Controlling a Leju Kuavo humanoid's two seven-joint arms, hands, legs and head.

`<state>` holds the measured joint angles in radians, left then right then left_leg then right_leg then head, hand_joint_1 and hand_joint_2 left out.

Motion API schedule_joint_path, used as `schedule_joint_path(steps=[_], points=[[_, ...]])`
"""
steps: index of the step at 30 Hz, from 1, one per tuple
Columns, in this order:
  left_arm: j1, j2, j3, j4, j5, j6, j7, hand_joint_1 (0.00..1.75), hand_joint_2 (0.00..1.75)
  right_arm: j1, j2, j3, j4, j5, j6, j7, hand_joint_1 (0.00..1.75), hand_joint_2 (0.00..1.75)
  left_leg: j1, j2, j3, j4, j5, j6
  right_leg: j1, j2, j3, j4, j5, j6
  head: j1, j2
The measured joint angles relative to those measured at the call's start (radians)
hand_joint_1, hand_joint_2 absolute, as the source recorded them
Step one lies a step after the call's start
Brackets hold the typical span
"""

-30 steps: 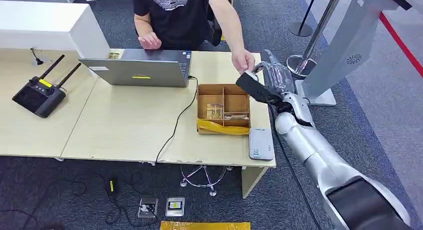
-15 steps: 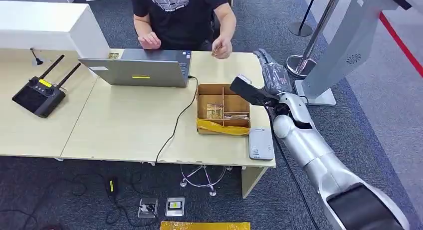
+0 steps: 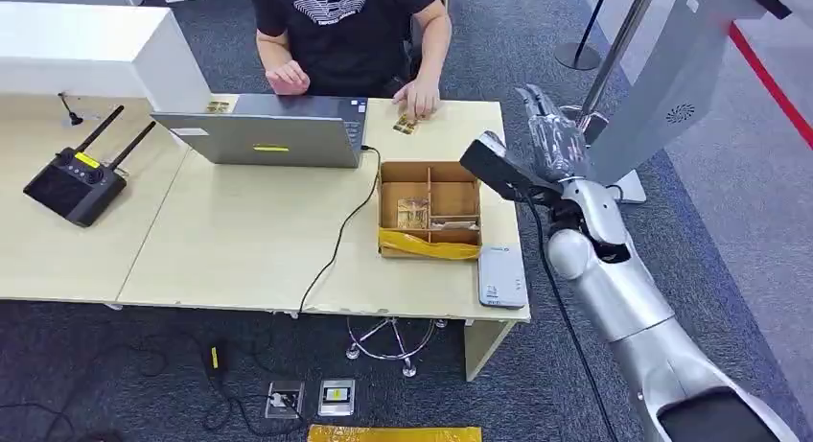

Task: Pass the card to the sensor for recognition and then transmit it.

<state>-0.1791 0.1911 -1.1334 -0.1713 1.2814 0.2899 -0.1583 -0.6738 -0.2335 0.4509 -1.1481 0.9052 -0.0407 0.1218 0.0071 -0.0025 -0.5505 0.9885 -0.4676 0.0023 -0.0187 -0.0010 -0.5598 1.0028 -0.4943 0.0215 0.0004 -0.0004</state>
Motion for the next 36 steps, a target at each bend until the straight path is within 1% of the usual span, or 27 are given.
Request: schedule_joint_path(steps=[3, 6, 9, 11, 12, 15, 17, 20, 22, 24, 30, 36], points=[[0.004, 0.0, 0.0, 0.0, 0.004, 0.004, 0.0, 0.0, 0.0, 0.066, -0.048, -0.025, -0.143, -0.005, 0.055, 0.069, 0.0, 0.0, 0.0, 0.001, -0.001, 0.0, -0.001, 0.0, 0.0, 0.001, 0.0, 0.0, 0.0, 0.0, -0.001, 0.0], [0.004, 0.0, 0.002, 0.0, 0.011, 0.012, 0.003, 0.0, 0.0, 0.124, -0.08, -0.05, -0.246, -0.005, 0.069, 0.104, 0.0, 0.0, 0.0, 0.002, 0.0, 0.0, -0.001, -0.001, 0.0, 0.001, 0.0, 0.0, 0.0, 0.0, -0.001, 0.0], [0.004, 0.0, 0.002, 0.0, 0.017, 0.02, 0.003, 0.0, 0.0, 0.176, -0.095, -0.063, -0.341, 0.01, 0.085, 0.136, 0.0, 0.0, 0.0, 0.002, 0.0, 0.0, -0.001, -0.001, 0.0, 0.001, -0.001, 0.0, 0.0, 0.0, 0.0, 0.0], [0.004, 0.0, 0.003, 0.0, 0.019, 0.022, 0.003, 0.0, 0.0, 0.2, -0.1, -0.066, -0.382, 0.011, 0.088, 0.144, 0.0, 0.0, 0.0, 0.002, 0.0, 0.0, -0.001, -0.001, 0.0, 0.001, 0.0, 0.0, 0.0, 0.0, 0.0, 0.0], [0.004, 0.0, 0.003, 0.0, 0.02, 0.023, 0.003, 0.0, 0.0, 0.208, -0.103, -0.067, -0.401, 0.012, 0.089, 0.146, 0.0, 1.75, 0.0, 0.002, 0.0, 0.0, -0.001, -0.001, 0.0, 0.001, -0.001, 0.0, 0.0, 0.0, -0.001, 0.0], [0.004, -0.001, 0.003, 0.0, 0.022, 0.025, 0.004, 0.0, 0.0, 0.223, -0.109, -0.074, -0.448, 0.013, 0.094, 0.153, 0.0, 1.75, 0.0, 0.002, 0.0, 0.0, -0.001, -0.001, 0.0, 0.002, 0.0, 0.0, 0.0, 0.0, -0.001, 0.0], [0.004, -0.002, 0.004, 0.0, 0.03, 0.032, 0.005, 0.0, 0.0, 0.237, -0.109, -0.075, -0.472, 0.015, 0.091, 0.171, 0.0, 1.75, 0.0, 0.002, 0.0, 0.0, -0.001, -0.001, 0.0, 0.002, 0.0, 0.0, 0.0, 0.0, 0.0, 0.0], [0.004, -0.006, 0.008, 0.0, 0.035, 0.045, 0.01, 0.0, 0.0, 0.265, -0.103, -0.072, -0.498, 0.031, 0.063, 0.193, 0.0, 1.75, 0.0, 0.001, -0.001, 0.0, -0.001, -0.001, 0.0, 0.001, 0.0, 0.0, 0.0, 0.0, -0.001, 0.0], [0.003, -0.008, 0.01, 0.0, 0.038, 0.046, 0.012, 0.0, 0.0, 0.278, -0.094, -0.068, -0.498, 0.041, 0.034, 0.202, 0.0, 1.75, 0.0, 0.001, -0.001, 0.0, -0.001, -0.001, 0.0, 0.001, 0.0, 0.0, 0.0, 0.0, -0.001, 0.0], [0.002, -0.01, 0.01, 0.0, 0.038, 0.047, 0.017, 0.0, 0.0, 0.296, -0.083, -0.062, -0.496, 0.054, 0.02, 0.208, 0.0, 1.75, 0.0, 0.001, -0.001, 0.0, -0.001, -0.001, 0.0, 0.001, 0.0, 0.0, 0.0, -0.001, 0.0, 0.0], [0.0, -0.017, 0.01, 0.0, 0.039, 0.047, 0.021, 0.0, 0.0, 0.332, -0.043, -0.024, -0.467, 0.092, 0.022, 0.219, 0.0, 1.75, 0.0, 0.001, -0.001, 0.0, -0.001, -0.001, 0.0, 0.001, 0.0, 0.0, 0.0, -0.001, 0.0, 0.0], [0.0, -0.021, 0.011, 0.0, 0.039, 0.049, 0.021, 0.0, 0.0, 0.333, -0.027, -0.004, -0.447, 0.105, 0.03, 0.218, 0.0, 1.75, 0.0, 0.001, -0.001, 0.0, -0.001, -0.001, 0.0, 0.001, 0.0, 0.0, 0.0, -0.001, -0.001, 0.0]])
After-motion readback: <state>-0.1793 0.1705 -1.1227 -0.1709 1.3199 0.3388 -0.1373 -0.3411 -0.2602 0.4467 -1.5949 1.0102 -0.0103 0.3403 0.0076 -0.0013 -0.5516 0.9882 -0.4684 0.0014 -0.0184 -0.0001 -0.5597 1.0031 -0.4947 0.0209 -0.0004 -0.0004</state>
